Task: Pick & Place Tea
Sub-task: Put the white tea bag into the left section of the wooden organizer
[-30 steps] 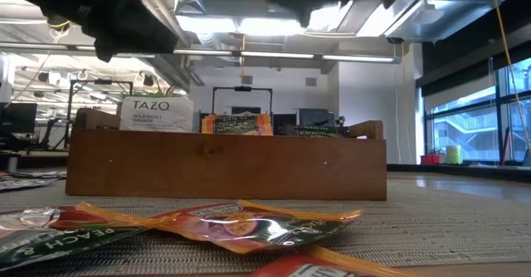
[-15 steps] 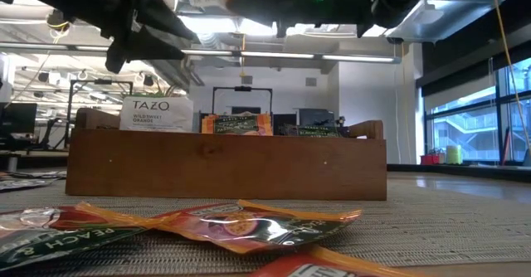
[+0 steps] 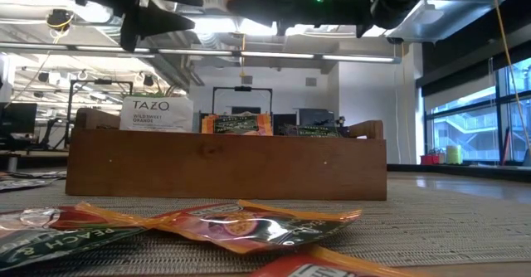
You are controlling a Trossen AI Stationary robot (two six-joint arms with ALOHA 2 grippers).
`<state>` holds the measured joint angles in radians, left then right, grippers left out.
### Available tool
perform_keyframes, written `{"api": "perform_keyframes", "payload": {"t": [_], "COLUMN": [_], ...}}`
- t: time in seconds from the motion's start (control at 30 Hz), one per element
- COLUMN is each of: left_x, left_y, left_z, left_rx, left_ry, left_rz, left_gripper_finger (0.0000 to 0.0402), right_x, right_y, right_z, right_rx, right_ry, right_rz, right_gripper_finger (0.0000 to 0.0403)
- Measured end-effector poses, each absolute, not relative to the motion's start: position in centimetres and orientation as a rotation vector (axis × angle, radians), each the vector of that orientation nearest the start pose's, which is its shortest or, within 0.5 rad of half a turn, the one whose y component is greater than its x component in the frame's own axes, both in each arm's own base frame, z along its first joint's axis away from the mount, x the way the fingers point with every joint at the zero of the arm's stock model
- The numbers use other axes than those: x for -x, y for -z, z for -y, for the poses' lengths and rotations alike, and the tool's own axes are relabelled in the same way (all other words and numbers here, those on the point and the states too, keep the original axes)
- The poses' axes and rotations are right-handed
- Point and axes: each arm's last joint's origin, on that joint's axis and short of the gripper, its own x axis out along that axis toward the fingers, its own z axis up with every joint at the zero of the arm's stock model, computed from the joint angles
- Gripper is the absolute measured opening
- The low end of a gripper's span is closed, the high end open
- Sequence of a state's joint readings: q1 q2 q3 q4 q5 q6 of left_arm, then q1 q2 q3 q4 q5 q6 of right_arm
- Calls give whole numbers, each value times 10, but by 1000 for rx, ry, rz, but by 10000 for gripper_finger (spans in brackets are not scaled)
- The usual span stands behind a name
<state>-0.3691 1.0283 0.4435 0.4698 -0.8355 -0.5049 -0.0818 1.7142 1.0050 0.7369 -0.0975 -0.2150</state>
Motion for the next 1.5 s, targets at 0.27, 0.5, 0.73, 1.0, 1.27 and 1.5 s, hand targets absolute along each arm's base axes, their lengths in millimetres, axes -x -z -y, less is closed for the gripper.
{"api": "perform_keyframes", "payload": {"t": [0.27, 0.5, 0.73, 1.0, 1.27, 1.5], "left_x": [-202, -202, -203, -203, -200, -197], "left_y": [-243, -243, -243, -243, -243, -233], "left_z": [55, 53, 53, 53, 56, 52], "left_rx": [372, 338, 283, 280, 269, 284], "left_ry": [-473, -478, -481, -452, -431, -367], "left_rz": [79, 75, 61, 55, 36, -91], "left_gripper_finger": [178, 110, 12, 3, 3, 3], "right_x": [-378, -378, -378, -377, -360, -349], "right_y": [-252, -252, -249, -246, -249, -263], "right_z": [27, 25, 25, 28, 43, 47], "right_rx": [214, 212, 212, 210, 213, 185], "right_ry": [-19, -81, -97, -50, 377, -1], "right_rz": [14, 21, -5, -56, -279, -259], "right_gripper_finger": [30, 30, 30, 38, 121, 137]}}
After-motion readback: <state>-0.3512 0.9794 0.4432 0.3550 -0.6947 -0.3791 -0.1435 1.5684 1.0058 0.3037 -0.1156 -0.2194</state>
